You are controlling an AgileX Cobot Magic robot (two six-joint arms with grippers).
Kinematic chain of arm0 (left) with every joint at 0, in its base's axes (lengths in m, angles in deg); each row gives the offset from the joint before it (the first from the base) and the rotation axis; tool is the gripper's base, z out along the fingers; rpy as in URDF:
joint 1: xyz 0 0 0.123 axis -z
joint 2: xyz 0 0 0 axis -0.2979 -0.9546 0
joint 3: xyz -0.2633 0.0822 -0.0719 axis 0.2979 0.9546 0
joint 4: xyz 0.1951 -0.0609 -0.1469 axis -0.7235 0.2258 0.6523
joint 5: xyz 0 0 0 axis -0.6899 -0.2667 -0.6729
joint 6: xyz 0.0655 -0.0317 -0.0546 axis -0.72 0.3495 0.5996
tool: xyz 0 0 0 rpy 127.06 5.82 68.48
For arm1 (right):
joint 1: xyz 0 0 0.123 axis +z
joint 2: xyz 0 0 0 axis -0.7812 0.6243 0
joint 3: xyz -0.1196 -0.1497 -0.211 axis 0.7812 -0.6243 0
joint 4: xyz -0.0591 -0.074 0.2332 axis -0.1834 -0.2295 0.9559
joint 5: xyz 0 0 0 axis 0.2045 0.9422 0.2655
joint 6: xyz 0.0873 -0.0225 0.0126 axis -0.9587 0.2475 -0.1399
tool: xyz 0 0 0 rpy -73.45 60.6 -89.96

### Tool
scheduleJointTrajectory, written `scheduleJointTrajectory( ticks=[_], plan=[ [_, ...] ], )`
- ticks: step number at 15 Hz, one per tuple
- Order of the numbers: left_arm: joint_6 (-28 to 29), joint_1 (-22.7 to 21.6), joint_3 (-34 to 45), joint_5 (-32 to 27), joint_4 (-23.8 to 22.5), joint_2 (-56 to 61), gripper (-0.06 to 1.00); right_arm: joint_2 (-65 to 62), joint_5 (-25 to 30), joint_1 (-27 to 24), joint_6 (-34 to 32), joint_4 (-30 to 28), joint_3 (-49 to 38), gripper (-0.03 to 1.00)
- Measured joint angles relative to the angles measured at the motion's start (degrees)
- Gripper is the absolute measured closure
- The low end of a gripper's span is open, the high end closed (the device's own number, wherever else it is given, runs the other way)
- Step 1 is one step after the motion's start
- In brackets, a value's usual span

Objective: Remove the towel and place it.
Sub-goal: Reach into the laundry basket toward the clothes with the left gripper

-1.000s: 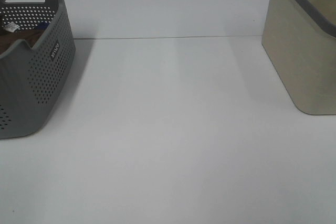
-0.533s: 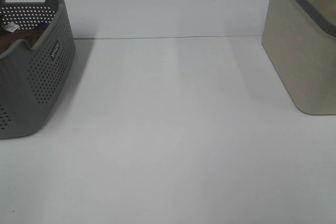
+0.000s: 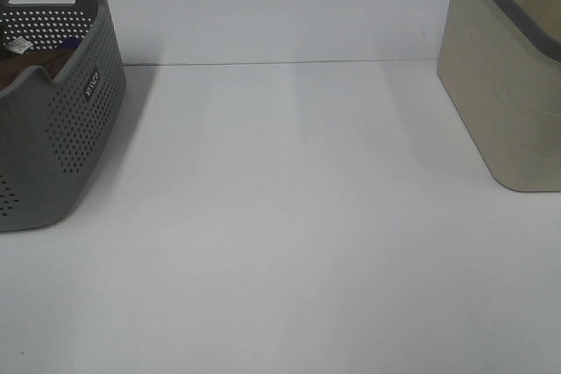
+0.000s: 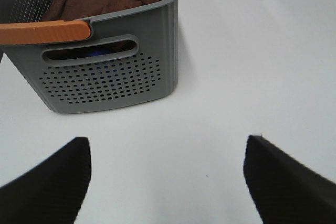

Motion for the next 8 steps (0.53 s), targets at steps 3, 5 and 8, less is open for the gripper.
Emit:
scheduleJointTrajectory(
  ticks=[3,5,8],
  plan=[
    [0.00,0.00,0.00,0.00,0.00,0.00,0.18,0.00,0.00,0.00,0.00,0.00,0.00,0.33],
    [0.00,0.00,0.00,0.00,0.00,0.00,0.18,0.00,0.00,0.00,0.00,0.00,0.00,0.33],
    [0.06,0.00,0.00,0.17,0.52,0.00,0.18,0.00,0.00,0.00,0.00,0.00,0.00,0.33]
  ],
)
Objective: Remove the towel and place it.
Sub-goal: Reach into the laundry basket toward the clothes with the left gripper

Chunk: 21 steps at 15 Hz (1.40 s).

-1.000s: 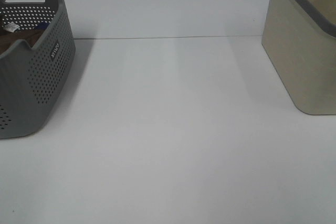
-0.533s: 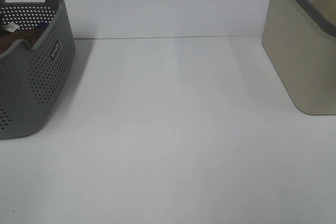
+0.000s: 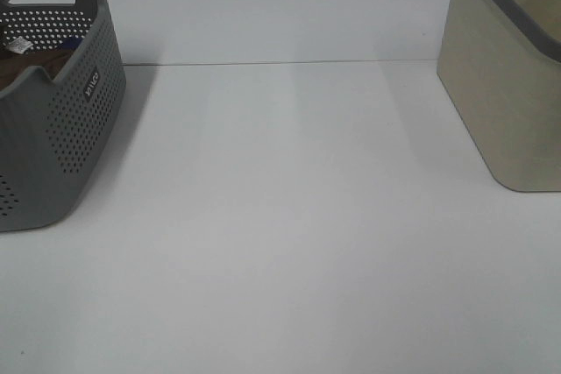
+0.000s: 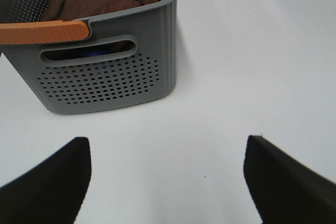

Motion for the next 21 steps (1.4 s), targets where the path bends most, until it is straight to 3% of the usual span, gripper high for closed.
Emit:
scheduleJointTrajectory(
  ticks=[2,7,9,13,14,21],
  plan=[
    [0.06,0.00,-0.97,1.89,0.52,-1.20,0.18,0.00,0.00,0.00,0.00,0.00,0.00,0.33],
    [0.74,0.00,-3.78,26.24,1.03,-21.03,0.18,0.00,0.00,0.00,0.00,0.00,0.00,0.33],
    [0.86,0.00,-8.31,30.65,0.92,-32.09,0.18,0.00,0.00,0.00,0.00,0.00,0.00,0.33],
    [1.03,0.00,-20.63,31.40,-1.26,-53.86,0.18,0.00,0.00,0.00,0.00,0.00,0.00,0.33],
    [1.03,0.00,-29.05,30.83,-3.21,-66.00,0.18,0.00,0.00,0.00,0.00,0.00,0.00,0.33],
    [6.59,0.00,-61.19,16.27,-18.62,-99.75,0.18,0.00,0.00,0.00,0.00,0.00,0.00,0.33]
  ],
)
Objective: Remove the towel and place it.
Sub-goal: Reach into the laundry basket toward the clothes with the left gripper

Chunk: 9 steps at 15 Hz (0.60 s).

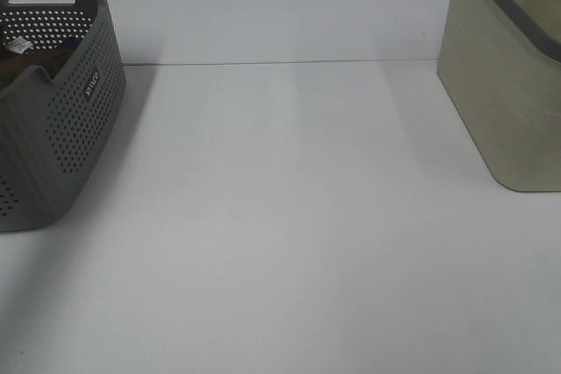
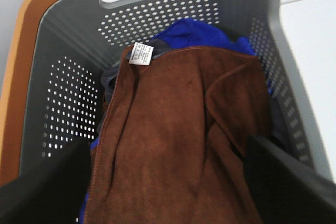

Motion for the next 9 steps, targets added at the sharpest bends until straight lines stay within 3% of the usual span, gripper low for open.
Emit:
scheduleJointTrajectory(
  ticks=[4,9],
  plan=[
    [5.50,0.00,-15.58,-6.07,-7.79,-14.78,0.18,0.00,0.00,0.00,0.00,0.00,0.00,0.33],
    [7.33,-0.52,-29.85,-9.00,-9.85,-27.67,0.19,0.00,0.00,0.00,0.00,0.00,0.00,0.33]
  ],
)
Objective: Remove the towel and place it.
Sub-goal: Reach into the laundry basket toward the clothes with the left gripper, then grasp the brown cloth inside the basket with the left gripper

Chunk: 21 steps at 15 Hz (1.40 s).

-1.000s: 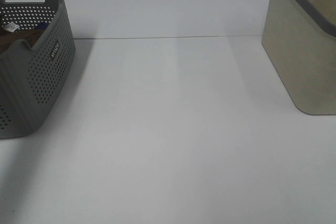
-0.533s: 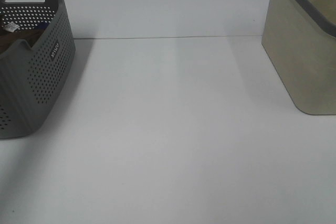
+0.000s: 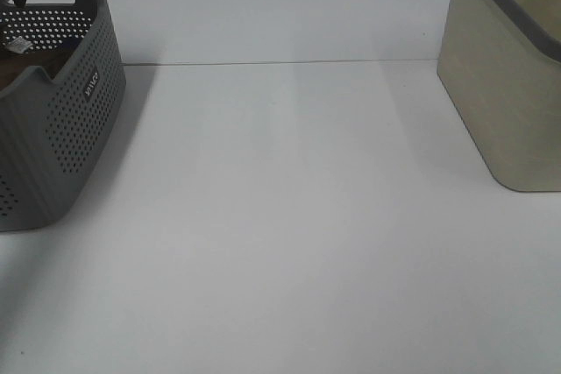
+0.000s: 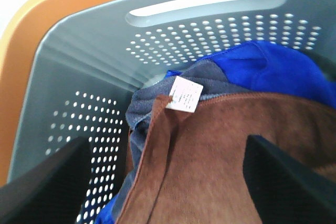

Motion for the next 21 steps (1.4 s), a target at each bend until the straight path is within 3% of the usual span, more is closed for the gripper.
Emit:
scheduleJointTrajectory(
  ticks=[3,10,11,12,13,14,16,21],
  plan=[
    [1.78,-2.18,-4.93,-1.60,0.57,-5.61,0.24,0.00,0.00,0.00,0.00,-0.17,0.00,0.33],
    [2.35,-3.72,-5.33,-1.20,4.01,-10.26,0.29,0.00,0.00,0.00,0.00,-0.23,0.00,0.33],
    [2.35,-3.72,-5.33,-1.09,4.07,-10.60,0.41,0.00,0.00,0.00,0.00,-0.23,0.00,0.33],
    [2.35,-3.72,-5.33,-1.09,4.07,-10.60,0.41,0.00,0.00,0.00,0.00,-0.23,0.00,0.33],
    [2.35,-3.72,-5.33,-0.63,4.07,-10.60,0.52,0.00,0.00,0.00,0.00,-0.23,0.00,0.33],
    [1.78,-3.72,-5.33,-0.17,4.07,-10.60,0.75,0.00,0.00,0.00,0.00,-0.29,0.00,0.33],
    [0.57,-3.72,-5.33,-0.06,4.07,-10.60,0.94,0.00,0.00,0.00,0.00,-0.29,0.00,0.33],
    [-0.23,-3.61,-5.33,-0.23,4.07,-9.80,0.94,0.00,0.00,0.00,0.00,-0.29,0.00,0.33]
  ],
)
